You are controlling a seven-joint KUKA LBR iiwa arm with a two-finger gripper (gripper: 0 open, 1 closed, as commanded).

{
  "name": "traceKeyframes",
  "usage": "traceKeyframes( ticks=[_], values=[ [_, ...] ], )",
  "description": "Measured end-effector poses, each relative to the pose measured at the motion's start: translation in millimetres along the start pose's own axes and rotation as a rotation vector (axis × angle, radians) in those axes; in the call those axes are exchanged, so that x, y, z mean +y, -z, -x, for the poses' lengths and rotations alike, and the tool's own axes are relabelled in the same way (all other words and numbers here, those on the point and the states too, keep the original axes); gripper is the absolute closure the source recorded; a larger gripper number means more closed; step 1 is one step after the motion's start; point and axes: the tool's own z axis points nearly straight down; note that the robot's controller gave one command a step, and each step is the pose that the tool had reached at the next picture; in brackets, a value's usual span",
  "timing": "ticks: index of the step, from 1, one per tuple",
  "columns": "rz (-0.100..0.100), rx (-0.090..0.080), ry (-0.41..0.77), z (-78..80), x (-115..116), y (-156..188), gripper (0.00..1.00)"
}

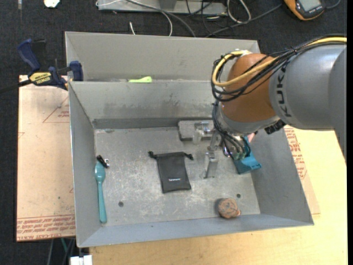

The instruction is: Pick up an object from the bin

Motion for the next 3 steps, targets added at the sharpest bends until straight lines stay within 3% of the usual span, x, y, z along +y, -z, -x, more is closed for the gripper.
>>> traceKeyframes(
  ticks=[1, 2, 3],
  values=[
    [0.003, 0.008, -0.027, -2.6, 50, -40, 0.00],
    [0.002, 0.003, 0.153, -11.5, 62, -50, 0.00],
    [0.004, 0.002, 0.058, 6.4, 43, -57, 1.00]
  ],
)
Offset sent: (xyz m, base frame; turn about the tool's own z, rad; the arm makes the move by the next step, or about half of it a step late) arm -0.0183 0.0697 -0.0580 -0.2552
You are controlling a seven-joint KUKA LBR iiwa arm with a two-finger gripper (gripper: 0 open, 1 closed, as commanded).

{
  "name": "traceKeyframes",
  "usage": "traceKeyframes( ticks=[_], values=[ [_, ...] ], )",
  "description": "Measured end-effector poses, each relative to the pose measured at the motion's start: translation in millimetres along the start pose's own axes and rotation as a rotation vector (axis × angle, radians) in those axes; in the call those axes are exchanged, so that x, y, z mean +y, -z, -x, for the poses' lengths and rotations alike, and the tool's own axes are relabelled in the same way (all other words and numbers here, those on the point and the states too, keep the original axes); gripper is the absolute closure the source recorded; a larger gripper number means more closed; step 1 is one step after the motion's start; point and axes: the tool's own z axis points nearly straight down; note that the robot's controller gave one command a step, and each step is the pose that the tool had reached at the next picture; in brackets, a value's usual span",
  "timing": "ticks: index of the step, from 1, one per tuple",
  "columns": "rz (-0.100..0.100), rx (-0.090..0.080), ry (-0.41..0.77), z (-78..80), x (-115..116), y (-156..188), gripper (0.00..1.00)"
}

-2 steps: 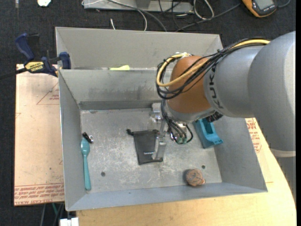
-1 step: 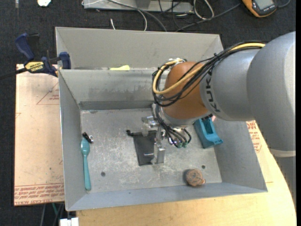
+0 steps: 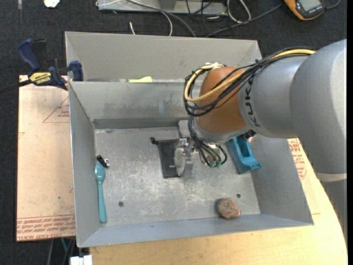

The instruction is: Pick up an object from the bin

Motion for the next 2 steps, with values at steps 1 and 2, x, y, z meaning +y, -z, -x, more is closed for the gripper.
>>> traceKeyframes(
  ticks=[1, 2],
  values=[
    [0.000, 0.000, 0.001, 0.0, 0, 0, 1.00],
    [0.000, -0.001, 0.016, -8.6, 13, 30, 1.00]
  ],
)
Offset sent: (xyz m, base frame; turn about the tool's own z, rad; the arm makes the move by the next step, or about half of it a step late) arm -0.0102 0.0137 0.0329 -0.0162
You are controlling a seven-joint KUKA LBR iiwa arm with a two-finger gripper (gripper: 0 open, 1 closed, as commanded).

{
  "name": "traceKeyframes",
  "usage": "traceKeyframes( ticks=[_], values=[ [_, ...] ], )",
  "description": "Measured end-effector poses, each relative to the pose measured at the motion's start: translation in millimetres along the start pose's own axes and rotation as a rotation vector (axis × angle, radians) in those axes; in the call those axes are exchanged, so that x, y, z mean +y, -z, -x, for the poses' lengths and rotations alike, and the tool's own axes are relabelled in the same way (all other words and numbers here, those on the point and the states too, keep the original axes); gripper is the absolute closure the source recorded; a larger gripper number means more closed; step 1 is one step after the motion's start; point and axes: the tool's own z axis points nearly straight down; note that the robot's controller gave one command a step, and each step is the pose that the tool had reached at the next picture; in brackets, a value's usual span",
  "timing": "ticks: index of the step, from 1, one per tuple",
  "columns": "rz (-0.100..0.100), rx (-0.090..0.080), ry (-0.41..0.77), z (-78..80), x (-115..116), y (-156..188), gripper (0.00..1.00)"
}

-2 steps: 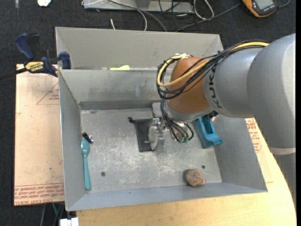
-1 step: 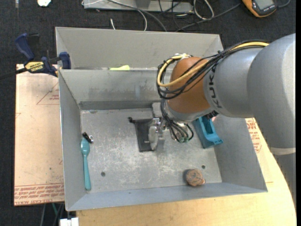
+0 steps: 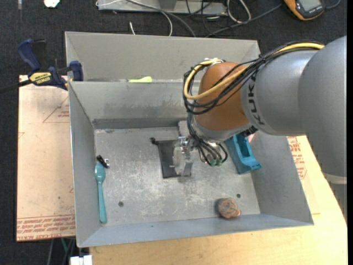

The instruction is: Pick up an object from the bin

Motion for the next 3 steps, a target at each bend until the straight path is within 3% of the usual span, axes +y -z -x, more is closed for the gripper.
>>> traceKeyframes(
  ticks=[1, 2, 3],
  values=[
    [0.000, 0.000, -0.084, 0.8, 6, 16, 0.00],
    [0.000, 0.000, -0.083, 0.8, 6, 16, 0.00],
    [0.002, -0.005, -0.151, -14.8, 0, -1, 0.00]
  ],
)
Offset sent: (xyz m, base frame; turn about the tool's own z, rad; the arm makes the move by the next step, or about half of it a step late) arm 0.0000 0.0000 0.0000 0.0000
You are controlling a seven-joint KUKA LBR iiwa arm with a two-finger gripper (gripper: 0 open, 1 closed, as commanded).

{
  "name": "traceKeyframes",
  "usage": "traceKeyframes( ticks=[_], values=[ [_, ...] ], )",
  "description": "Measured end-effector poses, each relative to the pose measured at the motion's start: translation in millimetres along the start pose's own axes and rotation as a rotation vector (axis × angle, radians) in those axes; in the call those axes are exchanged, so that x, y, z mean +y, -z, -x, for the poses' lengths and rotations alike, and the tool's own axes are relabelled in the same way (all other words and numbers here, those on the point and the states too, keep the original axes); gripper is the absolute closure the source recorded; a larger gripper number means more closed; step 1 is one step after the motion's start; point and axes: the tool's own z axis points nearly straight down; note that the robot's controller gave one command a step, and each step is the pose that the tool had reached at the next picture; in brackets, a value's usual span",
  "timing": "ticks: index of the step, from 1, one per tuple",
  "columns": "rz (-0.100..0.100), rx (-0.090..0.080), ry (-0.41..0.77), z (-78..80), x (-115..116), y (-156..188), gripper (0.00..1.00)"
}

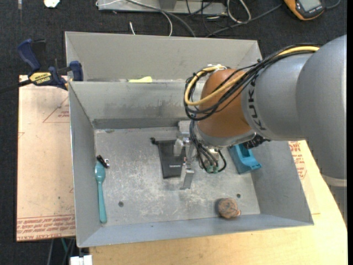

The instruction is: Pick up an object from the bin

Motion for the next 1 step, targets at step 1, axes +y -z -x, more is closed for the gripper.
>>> traceKeyframes(
  ticks=[1],
  values=[
    [-0.001, 0.004, -0.098, -6.0, -19.1, -18.2, 0.00]
  ],
)
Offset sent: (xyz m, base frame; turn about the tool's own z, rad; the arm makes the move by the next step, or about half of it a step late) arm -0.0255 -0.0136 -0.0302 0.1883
